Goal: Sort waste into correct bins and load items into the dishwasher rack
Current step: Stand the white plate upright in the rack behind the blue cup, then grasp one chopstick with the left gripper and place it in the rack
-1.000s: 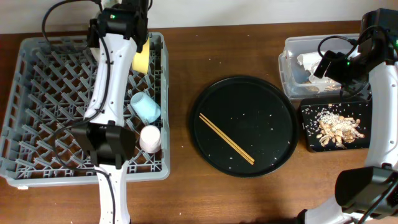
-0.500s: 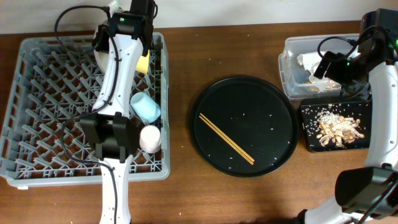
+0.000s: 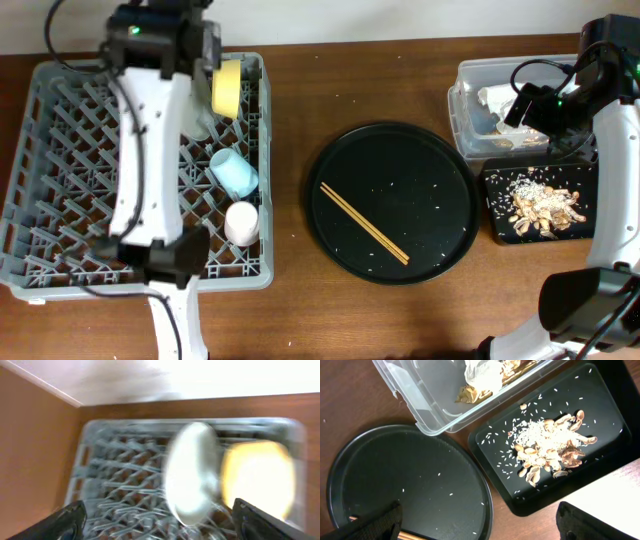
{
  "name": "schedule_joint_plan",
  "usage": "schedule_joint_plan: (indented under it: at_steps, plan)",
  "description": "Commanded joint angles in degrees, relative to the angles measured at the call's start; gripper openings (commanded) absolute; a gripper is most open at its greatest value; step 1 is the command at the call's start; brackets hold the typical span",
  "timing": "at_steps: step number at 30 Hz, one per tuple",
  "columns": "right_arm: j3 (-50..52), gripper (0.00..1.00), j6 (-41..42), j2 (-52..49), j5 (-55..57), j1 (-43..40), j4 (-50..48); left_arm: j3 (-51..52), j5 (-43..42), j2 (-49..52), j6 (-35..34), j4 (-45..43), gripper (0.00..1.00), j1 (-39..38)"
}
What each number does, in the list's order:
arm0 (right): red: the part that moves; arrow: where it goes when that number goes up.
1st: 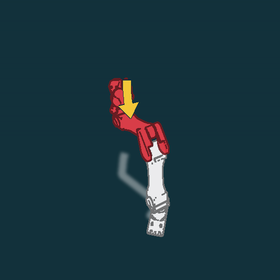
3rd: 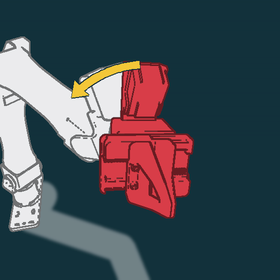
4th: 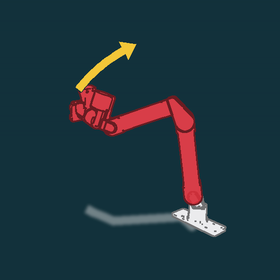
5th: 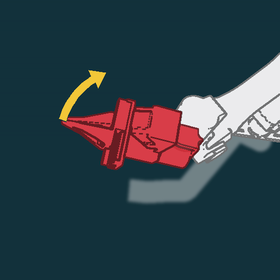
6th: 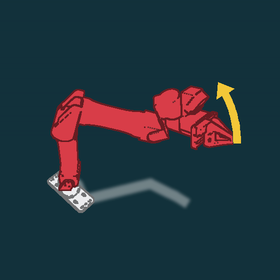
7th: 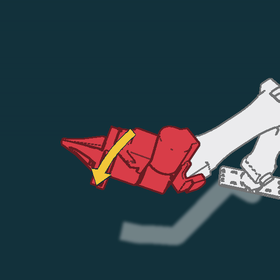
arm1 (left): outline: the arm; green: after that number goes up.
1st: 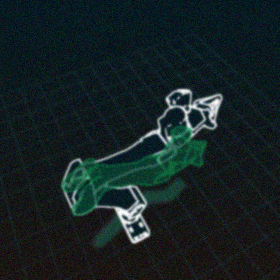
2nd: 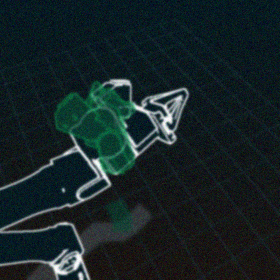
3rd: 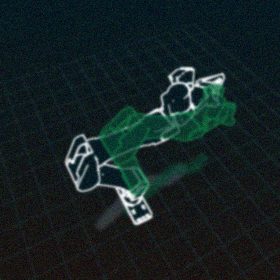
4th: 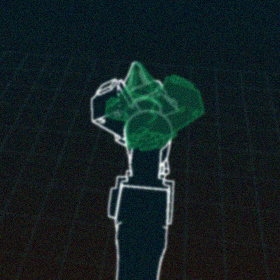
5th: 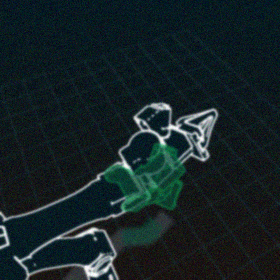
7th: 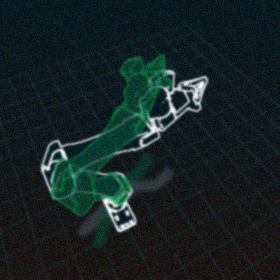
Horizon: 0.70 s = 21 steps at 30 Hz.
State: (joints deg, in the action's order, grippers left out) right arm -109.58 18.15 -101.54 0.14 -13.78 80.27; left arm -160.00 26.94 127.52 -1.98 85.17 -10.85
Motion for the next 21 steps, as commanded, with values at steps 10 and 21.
schedule_joint_plan:
  at_steps: [10, 21]
  plan:
    - [0.1, 0.99, 0.0, -0.2, -1.0, 0.3, 1.9, 42.9, -21.6, -1.7, -38.8, -12.5, 0.73, -30.3]
    - [0.1, 0.98, 0.0, -0.2, -1.0, 0.3, 5.1, 72.3, -21.6, -1.7, -52.8, -48.1, 0.34, -30.3]
